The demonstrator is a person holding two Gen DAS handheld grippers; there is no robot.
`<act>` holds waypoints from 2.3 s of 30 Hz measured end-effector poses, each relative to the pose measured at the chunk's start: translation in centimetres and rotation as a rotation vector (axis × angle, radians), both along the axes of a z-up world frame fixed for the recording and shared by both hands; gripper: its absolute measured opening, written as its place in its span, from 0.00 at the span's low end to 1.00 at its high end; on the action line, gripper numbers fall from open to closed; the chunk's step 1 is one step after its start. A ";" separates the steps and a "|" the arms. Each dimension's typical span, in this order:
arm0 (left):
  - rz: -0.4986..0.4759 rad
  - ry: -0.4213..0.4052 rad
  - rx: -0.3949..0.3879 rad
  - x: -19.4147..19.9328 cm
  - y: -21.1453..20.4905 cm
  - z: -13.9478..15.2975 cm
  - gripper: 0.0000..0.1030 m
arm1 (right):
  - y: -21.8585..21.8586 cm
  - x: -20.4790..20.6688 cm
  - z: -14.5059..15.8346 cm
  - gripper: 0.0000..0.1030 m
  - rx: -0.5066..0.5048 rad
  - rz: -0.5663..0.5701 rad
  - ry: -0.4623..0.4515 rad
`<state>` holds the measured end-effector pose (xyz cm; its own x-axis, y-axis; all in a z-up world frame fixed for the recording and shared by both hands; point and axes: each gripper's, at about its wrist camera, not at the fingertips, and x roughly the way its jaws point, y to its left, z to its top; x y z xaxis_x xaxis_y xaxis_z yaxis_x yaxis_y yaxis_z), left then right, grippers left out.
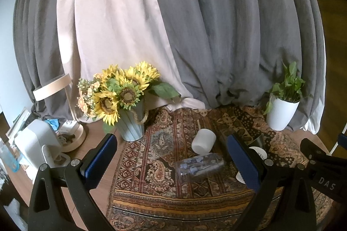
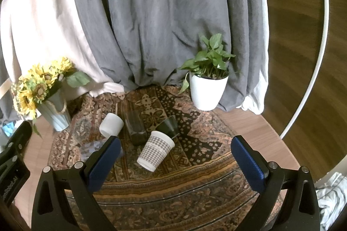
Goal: Flip cup upside down
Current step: 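Move the right tool to the houndstooth paper cup and grasp its side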
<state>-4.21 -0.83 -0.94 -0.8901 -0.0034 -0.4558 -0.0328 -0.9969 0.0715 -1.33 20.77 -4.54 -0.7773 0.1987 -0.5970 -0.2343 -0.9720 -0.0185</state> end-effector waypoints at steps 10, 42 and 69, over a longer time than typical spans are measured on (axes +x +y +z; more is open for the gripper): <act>-0.021 -0.120 -0.004 -3.8 0.7 -3.2 1.00 | 0.1 -4.4 -3.8 0.99 -0.097 0.087 -0.134; 0.036 -0.342 -0.064 -10.5 2.5 -12.9 1.00 | 1.2 -16.2 -17.7 0.71 -0.362 0.101 -0.445; 0.105 -0.386 -0.016 -4.2 0.7 -12.6 1.00 | -1.5 -9.2 -14.5 0.58 -0.267 0.380 -0.533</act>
